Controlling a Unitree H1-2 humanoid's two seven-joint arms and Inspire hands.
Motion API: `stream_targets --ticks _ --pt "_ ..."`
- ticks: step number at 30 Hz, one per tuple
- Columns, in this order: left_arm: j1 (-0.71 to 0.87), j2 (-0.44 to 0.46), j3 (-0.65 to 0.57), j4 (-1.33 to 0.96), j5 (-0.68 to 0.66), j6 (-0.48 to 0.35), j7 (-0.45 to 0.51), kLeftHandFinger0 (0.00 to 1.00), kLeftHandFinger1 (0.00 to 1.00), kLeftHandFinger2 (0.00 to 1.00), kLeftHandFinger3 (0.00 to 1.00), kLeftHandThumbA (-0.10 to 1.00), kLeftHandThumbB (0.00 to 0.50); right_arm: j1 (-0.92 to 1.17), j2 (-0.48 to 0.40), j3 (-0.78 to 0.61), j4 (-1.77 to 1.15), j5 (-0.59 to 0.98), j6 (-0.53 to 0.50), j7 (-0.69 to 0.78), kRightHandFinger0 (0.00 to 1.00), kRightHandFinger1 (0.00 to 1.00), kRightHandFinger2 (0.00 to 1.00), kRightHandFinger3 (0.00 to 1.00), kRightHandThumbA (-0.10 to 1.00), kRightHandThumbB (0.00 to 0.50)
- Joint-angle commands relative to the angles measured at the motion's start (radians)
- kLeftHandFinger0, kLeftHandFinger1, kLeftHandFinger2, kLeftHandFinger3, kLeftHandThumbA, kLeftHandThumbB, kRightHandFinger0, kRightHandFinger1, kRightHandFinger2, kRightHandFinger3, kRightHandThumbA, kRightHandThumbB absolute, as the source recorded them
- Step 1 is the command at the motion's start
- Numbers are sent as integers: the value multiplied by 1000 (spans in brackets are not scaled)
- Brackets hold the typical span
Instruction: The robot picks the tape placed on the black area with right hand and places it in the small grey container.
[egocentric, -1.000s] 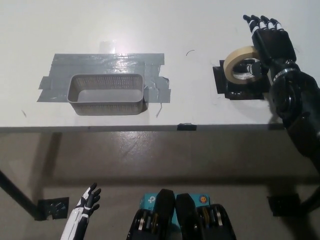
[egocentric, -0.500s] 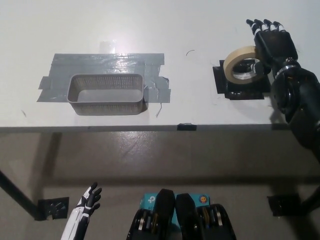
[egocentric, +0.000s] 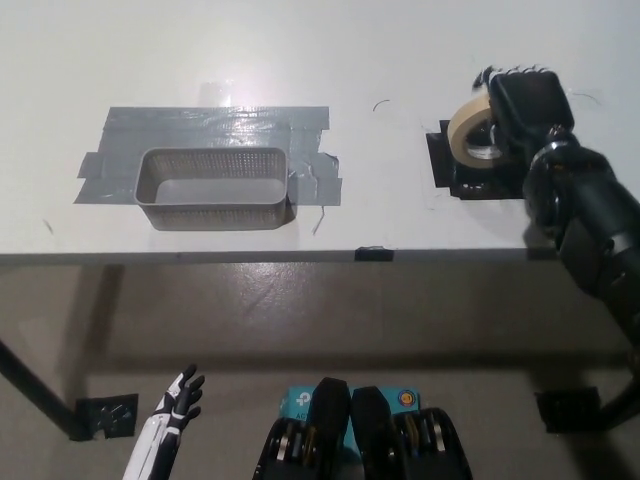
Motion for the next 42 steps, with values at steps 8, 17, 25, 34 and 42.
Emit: stream_targets --ticks 8,17,25,34,42 --pt "-22 25 -4 -38 24 -3 -14 1000 1000 1000 1000 1000 31 -62 -4 11 71 19 -113 -270 0 378 734 709 -100 229" --pt "-32 27 -7 -37 41 5 -7 1000 1000 1000 1000 1000 41 -103 0 24 52 17 -170 -327 7 391 680 752 -100 178" --pt "-45 26 -11 -34 45 5 -9 1000 1000 1000 1000 1000 51 -161 84 63 -5 -26 -161 -418 0 309 670 671 -100 218" --pt "-57 25 -21 -30 45 13 -15 1000 1000 1000 1000 1000 59 -212 277 62 45 2 -109 -381 0 348 711 647 -100 217" --pt "-66 37 -52 -44 65 10 -22 1000 1000 1000 1000 1000 48 -239 414 80 100 12 -73 -340 0 353 720 686 -100 154"
